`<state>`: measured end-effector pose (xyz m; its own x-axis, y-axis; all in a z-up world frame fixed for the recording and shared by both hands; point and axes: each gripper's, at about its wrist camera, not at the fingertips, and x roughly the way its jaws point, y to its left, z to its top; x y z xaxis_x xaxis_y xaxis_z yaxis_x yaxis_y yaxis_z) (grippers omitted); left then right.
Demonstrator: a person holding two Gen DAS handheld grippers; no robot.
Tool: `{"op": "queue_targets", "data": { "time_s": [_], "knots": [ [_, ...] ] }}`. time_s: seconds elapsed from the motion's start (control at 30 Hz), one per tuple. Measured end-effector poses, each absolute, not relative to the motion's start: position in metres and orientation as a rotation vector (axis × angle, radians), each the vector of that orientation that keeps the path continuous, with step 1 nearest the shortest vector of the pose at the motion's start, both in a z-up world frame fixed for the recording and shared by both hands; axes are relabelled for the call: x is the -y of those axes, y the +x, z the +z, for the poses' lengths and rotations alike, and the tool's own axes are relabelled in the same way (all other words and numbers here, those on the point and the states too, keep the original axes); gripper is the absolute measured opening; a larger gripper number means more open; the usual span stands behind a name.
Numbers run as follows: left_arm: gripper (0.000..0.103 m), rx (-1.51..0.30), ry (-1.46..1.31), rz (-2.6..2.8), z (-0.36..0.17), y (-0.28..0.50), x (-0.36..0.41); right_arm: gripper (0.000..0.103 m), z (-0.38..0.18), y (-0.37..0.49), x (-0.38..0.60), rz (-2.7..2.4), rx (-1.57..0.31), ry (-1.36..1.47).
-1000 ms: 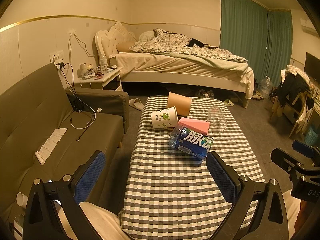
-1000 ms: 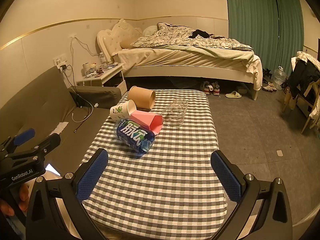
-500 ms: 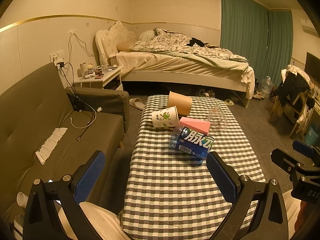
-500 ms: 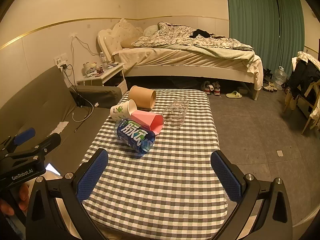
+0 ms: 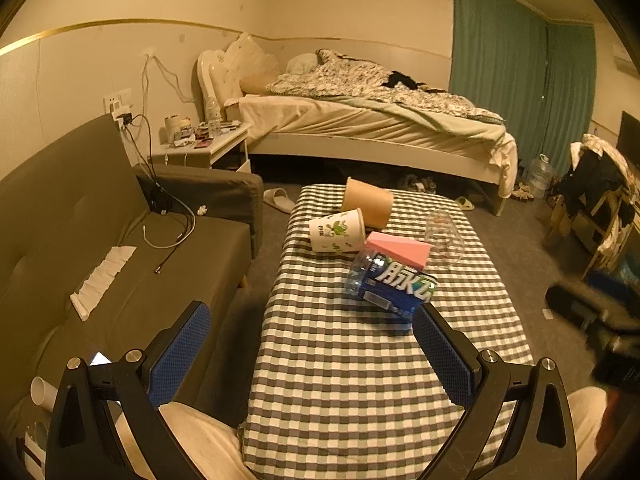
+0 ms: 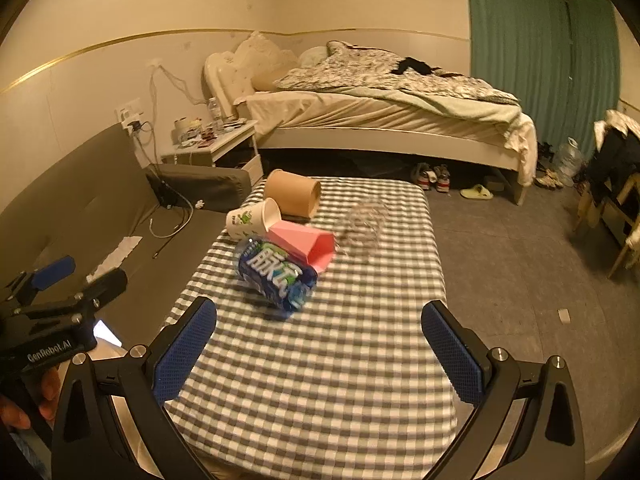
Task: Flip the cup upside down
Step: 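Reach the right gripper to the brown kraft cup and grasp its body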
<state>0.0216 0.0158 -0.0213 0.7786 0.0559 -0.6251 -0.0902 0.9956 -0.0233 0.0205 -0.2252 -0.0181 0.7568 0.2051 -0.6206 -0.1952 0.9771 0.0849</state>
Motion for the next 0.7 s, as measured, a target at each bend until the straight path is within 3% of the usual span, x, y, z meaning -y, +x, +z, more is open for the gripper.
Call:
{"op": "queue_targets", "data": {
  "time_s": [0.27, 0.7],
  "knots": [
    [0.103, -0.706, -0.078, 0.167, -0.028, 0.081, -0.038, 0.103, 0.009, 0.112, 0.193, 0.341, -0.623, -0.217],
    [0.103, -0.791, -0.127, 0.298, -0.077, 0.195, -0.081, 0.103, -0.049, 0.308, 0.135, 0.565, -0.788, -0.400]
  ]
}}
